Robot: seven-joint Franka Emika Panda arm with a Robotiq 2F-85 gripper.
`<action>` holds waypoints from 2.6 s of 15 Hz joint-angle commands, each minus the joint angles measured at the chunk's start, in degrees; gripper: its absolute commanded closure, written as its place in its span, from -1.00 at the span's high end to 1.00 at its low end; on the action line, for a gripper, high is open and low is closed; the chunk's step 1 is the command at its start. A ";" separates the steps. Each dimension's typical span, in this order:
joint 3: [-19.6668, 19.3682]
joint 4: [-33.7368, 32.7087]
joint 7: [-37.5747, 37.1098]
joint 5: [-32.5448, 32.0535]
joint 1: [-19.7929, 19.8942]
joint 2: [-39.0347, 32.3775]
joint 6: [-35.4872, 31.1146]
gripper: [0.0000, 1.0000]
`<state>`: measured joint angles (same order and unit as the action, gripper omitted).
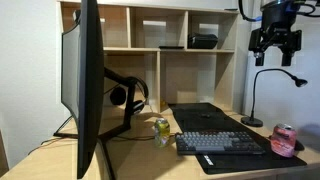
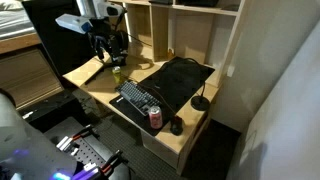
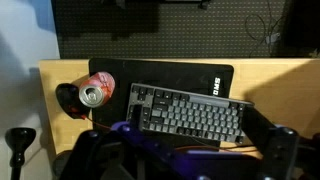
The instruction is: Put the pink can next to the yellow one
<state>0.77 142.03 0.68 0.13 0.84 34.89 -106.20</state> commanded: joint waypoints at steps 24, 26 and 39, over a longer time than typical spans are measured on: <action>-10.24 -15.52 -0.19 -1.81 7.12 -2.40 16.68 1.00; -8.23 -13.31 -8.17 -3.02 8.75 -6.38 14.29 1.00; -1.12 4.71 -34.43 -4.57 11.36 -3.82 -5.31 1.00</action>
<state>-3.09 143.22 -29.92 -2.41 9.53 32.53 -103.33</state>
